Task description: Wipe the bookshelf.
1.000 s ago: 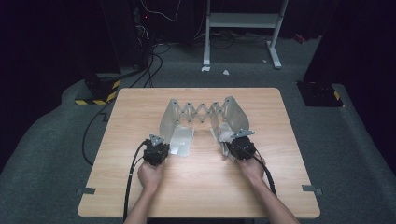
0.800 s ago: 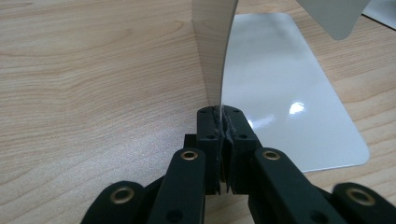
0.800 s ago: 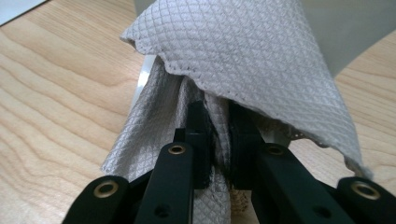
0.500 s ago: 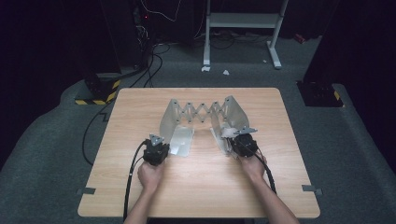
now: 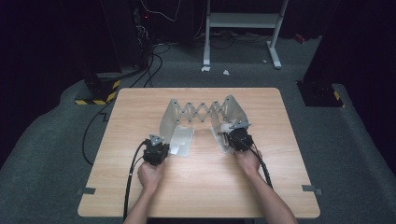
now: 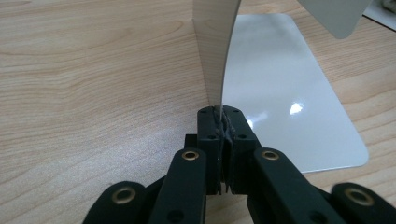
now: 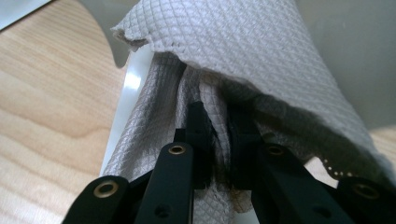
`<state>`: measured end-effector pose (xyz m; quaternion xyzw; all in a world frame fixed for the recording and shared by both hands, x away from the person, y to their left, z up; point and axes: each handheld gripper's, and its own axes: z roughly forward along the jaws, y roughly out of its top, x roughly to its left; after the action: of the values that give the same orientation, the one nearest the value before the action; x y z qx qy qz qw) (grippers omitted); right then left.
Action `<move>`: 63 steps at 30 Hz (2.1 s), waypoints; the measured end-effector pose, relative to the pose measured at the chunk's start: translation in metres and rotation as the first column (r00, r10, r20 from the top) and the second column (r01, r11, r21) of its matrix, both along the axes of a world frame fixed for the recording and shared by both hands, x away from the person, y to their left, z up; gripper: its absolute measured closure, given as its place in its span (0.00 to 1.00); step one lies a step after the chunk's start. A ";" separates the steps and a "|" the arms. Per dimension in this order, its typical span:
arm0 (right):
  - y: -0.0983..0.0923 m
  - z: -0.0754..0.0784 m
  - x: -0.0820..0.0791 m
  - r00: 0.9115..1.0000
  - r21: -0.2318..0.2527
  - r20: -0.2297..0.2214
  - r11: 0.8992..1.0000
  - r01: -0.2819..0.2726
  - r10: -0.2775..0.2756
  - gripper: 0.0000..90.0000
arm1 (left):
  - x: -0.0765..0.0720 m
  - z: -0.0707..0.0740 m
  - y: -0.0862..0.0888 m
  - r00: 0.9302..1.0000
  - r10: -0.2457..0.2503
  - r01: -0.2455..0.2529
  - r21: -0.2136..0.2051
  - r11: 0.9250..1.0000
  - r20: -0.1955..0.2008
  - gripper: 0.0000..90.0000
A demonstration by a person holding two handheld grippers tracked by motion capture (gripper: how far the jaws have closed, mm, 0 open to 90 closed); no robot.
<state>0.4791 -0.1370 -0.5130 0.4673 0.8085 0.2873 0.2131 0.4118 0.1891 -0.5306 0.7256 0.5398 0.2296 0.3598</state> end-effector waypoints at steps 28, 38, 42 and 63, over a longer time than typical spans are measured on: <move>-0.008 -0.003 0.017 0.998 0.075 0.002 0.995 0.059 -0.059 0.91 | 0.000 0.000 0.000 1.000 0.001 -0.001 -0.005 1.000 0.000 0.96; -0.024 0.001 0.003 0.997 0.049 0.034 0.996 0.069 -0.070 0.91 | 0.000 0.000 0.000 1.000 0.000 0.000 -0.006 1.000 0.000 0.96; -0.028 0.002 0.001 0.996 0.043 0.043 0.996 0.074 -0.076 0.91 | 0.000 0.000 0.000 1.000 -0.001 0.001 -0.006 1.000 0.000 0.96; -0.040 0.038 -0.013 0.988 0.105 0.141 0.993 0.055 -0.069 0.91 | 0.000 0.000 0.001 1.000 -0.001 0.001 -0.009 1.000 -0.002 0.96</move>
<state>0.4665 -0.1767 -0.4752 0.4804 0.7605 0.3539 0.2561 0.4121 0.1896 -0.5308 0.7243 0.5408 0.2263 0.3628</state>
